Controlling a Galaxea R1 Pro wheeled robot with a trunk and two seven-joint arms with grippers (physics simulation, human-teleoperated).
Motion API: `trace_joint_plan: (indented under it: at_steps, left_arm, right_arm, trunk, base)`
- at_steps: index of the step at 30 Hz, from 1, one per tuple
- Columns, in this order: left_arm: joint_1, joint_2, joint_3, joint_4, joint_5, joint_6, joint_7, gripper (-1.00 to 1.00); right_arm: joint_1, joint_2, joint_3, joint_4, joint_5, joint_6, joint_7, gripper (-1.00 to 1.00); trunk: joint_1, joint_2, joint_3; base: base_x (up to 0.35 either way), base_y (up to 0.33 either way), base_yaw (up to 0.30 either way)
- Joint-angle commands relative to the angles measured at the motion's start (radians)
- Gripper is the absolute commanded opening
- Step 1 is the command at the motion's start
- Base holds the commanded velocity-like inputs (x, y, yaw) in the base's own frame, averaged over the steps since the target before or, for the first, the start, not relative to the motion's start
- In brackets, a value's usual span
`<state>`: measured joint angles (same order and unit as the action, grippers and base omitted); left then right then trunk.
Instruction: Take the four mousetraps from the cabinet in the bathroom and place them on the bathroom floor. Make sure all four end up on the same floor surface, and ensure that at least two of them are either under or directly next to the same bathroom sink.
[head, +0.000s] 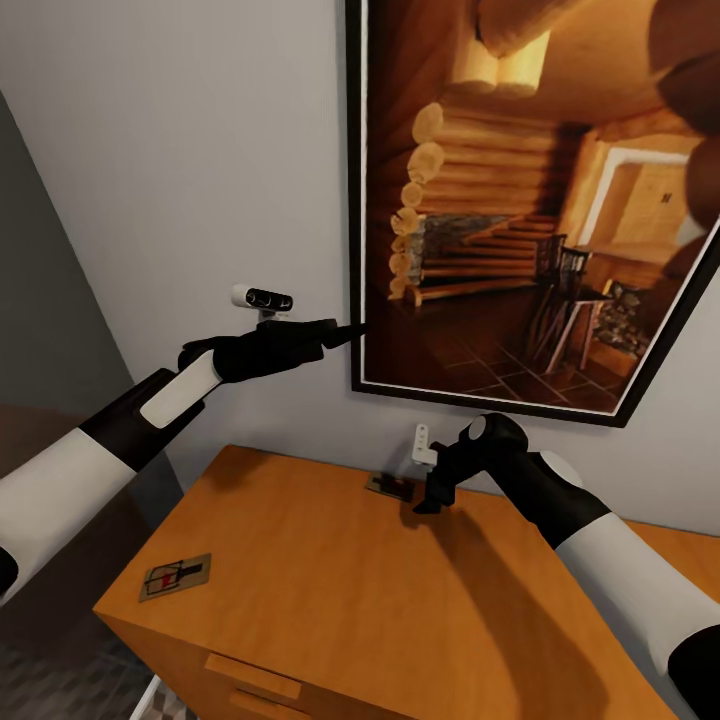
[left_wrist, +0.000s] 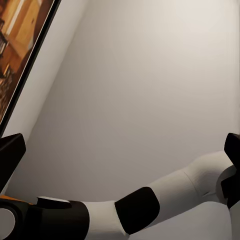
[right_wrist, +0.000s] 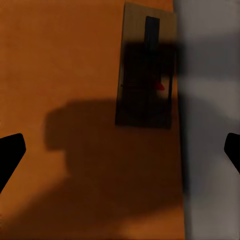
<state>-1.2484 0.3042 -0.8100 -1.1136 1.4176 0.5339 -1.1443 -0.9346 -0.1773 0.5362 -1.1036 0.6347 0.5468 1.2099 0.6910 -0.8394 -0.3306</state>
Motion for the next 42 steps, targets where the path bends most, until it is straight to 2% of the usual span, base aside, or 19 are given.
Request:
trace_joint_plan:
  at_steps: [1, 12, 16, 19, 25, 30, 35, 42]
  left_arm:
    - [-0.002, 0.001, -0.004, 0.0, 0.01, 0.009, -0.001, 1.0]
    - [-0.002, 0.001, -0.004, 0.0, 0.01, 0.009, -0.001, 1.0]
    - [-0.002, 0.001, -0.004, 0.0, 0.01, 0.009, -0.001, 1.0]
    - [-0.002, 0.001, -0.004, 0.0, 0.011, 0.009, -0.001, 1.0]
    - [-0.002, 0.001, -0.003, 0.0, 0.01, 0.009, -0.001, 1.0]
    - [-0.002, 0.001, -0.003, 0.001, 0.011, 0.009, 0.0, 1.0]
    - [-0.002, 0.001, -0.004, 0.0, 0.01, 0.009, 0.0, 1.0]
    - [-0.002, 0.001, -0.004, 0.0, 0.011, 0.009, 0.0, 1.0]
  right_arm:
    - [-0.001, -0.001, 0.002, -0.002, 0.003, 0.009, 0.004, 1.0]
    - [-0.001, -0.004, 0.005, -0.001, 0.004, 0.011, 0.008, 1.0]
    - [-0.001, -0.005, 0.006, -0.001, 0.004, 0.011, 0.028, 1.0]
    - [-0.001, -0.006, 0.006, -0.001, 0.004, 0.011, 0.076, 1.0]
    - [0.0, -0.006, 0.007, -0.001, 0.007, 0.01, 0.221, 1.0]
    - [0.0, -0.006, 0.007, 0.001, 0.012, 0.011, 0.281, 1.0]
    - [0.0, -0.007, 0.007, 0.004, 0.047, 0.012, 0.302, 1.0]
    - [0.004, -0.006, 0.005, 0.017, 0.141, 0.019, 0.313, 1.0]
  trunk:
    - [0.0, -0.001, -0.001]
    - [0.0, -0.001, -0.001]
    - [0.0, -0.001, -0.001]
    - [0.0, -0.001, -0.001]
    - [0.0, -0.001, -0.001]
    - [0.0, -0.001, -0.001]
    - [0.0, -0.001, -0.001]
    - [0.0, -0.001, -0.001]
  base:
    - [0.0, 0.0, 0.0]
    - [0.0, 0.0, 0.0]
    - [0.0, 0.0, 0.0]
    - [0.0, 0.0, 0.0]
    - [0.0, 0.0, 0.0]
    - [0.0, 0.0, 0.0]
    - [0.0, 0.0, 0.0]
    - [0.0, 0.0, 0.0]
